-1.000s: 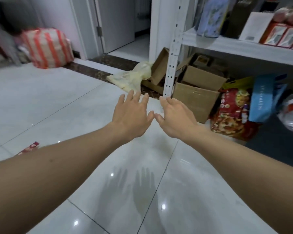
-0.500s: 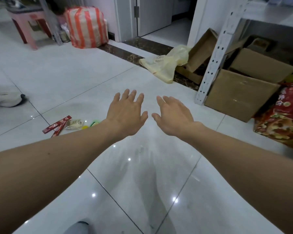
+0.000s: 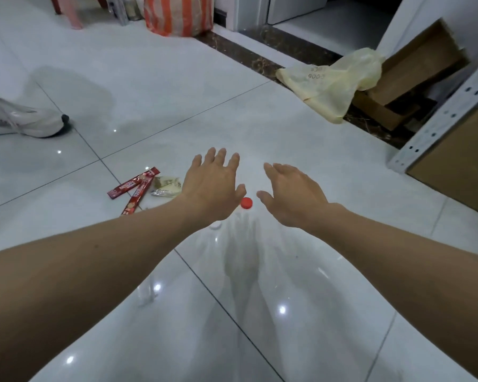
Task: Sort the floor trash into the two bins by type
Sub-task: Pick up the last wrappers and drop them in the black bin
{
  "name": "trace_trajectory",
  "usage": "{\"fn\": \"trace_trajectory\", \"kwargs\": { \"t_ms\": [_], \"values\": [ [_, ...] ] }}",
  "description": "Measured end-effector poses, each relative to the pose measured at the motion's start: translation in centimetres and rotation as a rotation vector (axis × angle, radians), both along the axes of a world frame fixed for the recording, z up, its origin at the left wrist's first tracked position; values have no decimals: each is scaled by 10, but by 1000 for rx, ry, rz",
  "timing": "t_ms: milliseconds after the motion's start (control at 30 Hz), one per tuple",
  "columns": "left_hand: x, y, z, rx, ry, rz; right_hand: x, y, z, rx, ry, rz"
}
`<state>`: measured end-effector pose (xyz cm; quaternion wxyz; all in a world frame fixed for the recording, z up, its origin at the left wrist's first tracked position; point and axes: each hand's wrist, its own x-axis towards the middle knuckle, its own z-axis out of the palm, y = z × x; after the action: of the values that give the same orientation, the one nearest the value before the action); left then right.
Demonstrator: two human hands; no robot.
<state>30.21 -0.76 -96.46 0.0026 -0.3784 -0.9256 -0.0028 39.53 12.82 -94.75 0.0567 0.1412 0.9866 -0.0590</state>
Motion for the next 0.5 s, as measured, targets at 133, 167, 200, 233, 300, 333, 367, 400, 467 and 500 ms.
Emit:
{"fn": "trace_trajectory", "kwargs": {
  "t_ms": [133,167,200,233,300,333,367,400,467,500],
  "values": [
    [-21,-24,-27,-25,-42,11,-22,-16,-25,-18,-37,18],
    [-26,-30,-33,-30,-54,15,-27,-19,-31,-26,-52,22],
    [-30,-36,-39,-37,-68,18,-30,-21,-36,-35,-71,21],
    [-33,-40,-45,-44,-83,19,-34,-22,-40,-44,-92,14],
    [-39,-45,-57,-50,-122,5,-39,-22,-48,-57,-123,0],
    [-41,-46,-63,-49,-150,-12,-41,-22,-51,-59,-134,-5],
    [-42,-45,-70,-48,-178,-32,-43,-22,-54,-59,-143,-10],
    [-42,-43,-76,-46,-202,-51,-45,-21,-57,-58,-150,-13],
    [-41,-39,-89,-39,-234,-70,-48,-19,-63,-55,-168,-23],
    [-40,-37,-95,-33,-249,-74,-49,-17,-66,-55,-175,-25]
  ]
}}
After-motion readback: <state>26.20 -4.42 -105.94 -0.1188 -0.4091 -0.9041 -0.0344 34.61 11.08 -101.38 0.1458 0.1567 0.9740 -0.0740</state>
